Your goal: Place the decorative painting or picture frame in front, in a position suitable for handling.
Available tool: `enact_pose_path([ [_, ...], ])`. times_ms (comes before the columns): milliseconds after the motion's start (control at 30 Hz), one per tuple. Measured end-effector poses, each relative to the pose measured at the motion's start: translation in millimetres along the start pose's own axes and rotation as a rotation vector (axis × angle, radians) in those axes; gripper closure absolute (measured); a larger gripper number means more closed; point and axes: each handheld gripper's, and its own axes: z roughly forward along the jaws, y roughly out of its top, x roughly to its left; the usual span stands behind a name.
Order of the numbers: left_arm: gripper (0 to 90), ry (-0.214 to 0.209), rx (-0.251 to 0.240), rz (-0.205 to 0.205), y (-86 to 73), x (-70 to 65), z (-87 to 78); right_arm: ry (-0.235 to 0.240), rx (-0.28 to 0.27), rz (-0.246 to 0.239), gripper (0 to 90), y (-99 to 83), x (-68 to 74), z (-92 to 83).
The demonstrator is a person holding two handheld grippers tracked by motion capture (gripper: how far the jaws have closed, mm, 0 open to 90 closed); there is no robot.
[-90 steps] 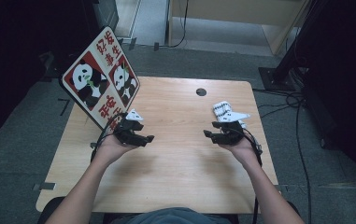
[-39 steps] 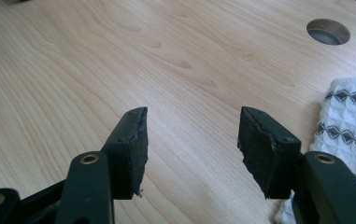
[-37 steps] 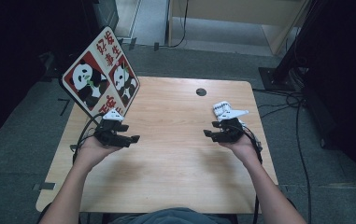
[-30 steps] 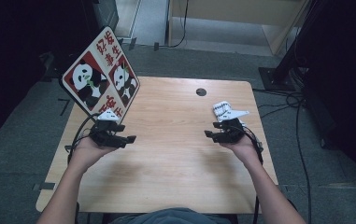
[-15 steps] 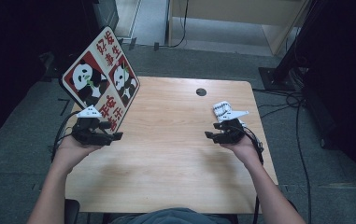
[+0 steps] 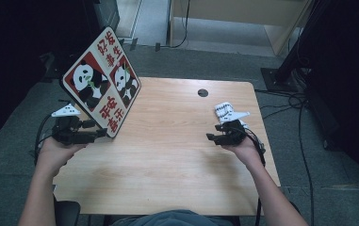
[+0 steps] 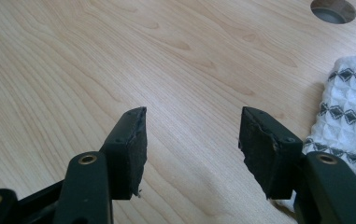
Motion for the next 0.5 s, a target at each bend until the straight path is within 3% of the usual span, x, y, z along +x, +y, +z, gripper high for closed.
enact_pose_path([
  [100, 32.9, -0.016, -0.007, -0.033, -2.6, 6.3, -4.8, 0.001, 0.005, 0.002, 42.9, -0.2, 0.2, 0.4],
  [133, 32.9, -0.001, -0.003, -0.044, -5.0, 10.5, -8.0, 0.003, 0.005, 0.002, 42.9, -0.2, 0.2, 0.8],
  [267, 33.1, 0.016, 0.003, -0.05, -8.0, 16.8, -11.5, 0.002, 0.003, 0.002, 42.9, 0.2, -0.4, 1.8],
  [333, 33.2, 0.05, 0.011, -0.057, -9.0, 23.1, -14.4, 0.0, -0.005, 0.0, 42.9, 0.5, -1.0, 1.2],
  [500, 32.9, 0.04, 0.003, -0.075, -8.6, 31.9, -17.4, 0.002, -0.005, 0.0, 43.0, 0.3, -0.2, 0.4],
])
